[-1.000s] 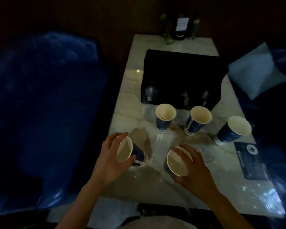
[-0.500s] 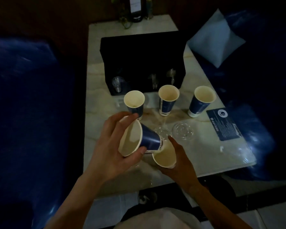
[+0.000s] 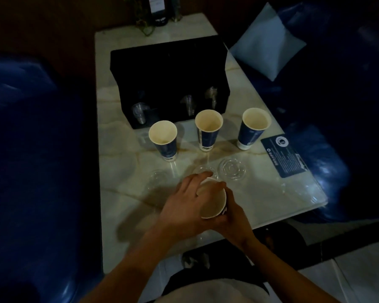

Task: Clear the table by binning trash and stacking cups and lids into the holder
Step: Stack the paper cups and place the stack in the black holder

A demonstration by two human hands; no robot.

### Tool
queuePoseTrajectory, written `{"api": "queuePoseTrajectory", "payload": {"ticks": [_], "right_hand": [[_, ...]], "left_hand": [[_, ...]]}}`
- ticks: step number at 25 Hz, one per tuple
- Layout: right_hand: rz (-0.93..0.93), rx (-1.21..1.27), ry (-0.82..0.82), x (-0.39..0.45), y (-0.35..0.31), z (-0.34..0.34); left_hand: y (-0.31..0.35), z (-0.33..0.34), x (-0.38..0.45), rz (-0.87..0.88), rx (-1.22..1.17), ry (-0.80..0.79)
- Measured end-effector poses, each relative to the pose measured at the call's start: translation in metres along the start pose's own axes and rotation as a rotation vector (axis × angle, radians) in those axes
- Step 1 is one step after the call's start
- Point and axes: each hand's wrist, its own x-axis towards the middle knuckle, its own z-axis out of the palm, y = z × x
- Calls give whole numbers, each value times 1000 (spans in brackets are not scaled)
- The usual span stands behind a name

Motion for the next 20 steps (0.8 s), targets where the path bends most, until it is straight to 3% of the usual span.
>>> {"api": "queuePoseTrajectory", "payload": {"ticks": [3, 6, 9, 12, 16, 20], "right_hand": [[7, 44, 2, 2, 4, -2], [29, 72, -52, 6, 6, -6], [43, 105, -129, 8, 9, -13], [55, 81, -260, 15, 5, -28], [18, -126, -496, 47, 1, -75], [-137, -445, -431, 106, -29, -120]], "left_hand": [[-4, 25, 1, 37, 42, -34], [-8, 40, 0, -38, -25, -22], [-7, 48, -1, -68, -10, 11], [-5, 46, -3, -109, -32, -53], [-13, 25, 2, -180, -35, -128], [-43, -19, 35, -259, 5, 74]]}}
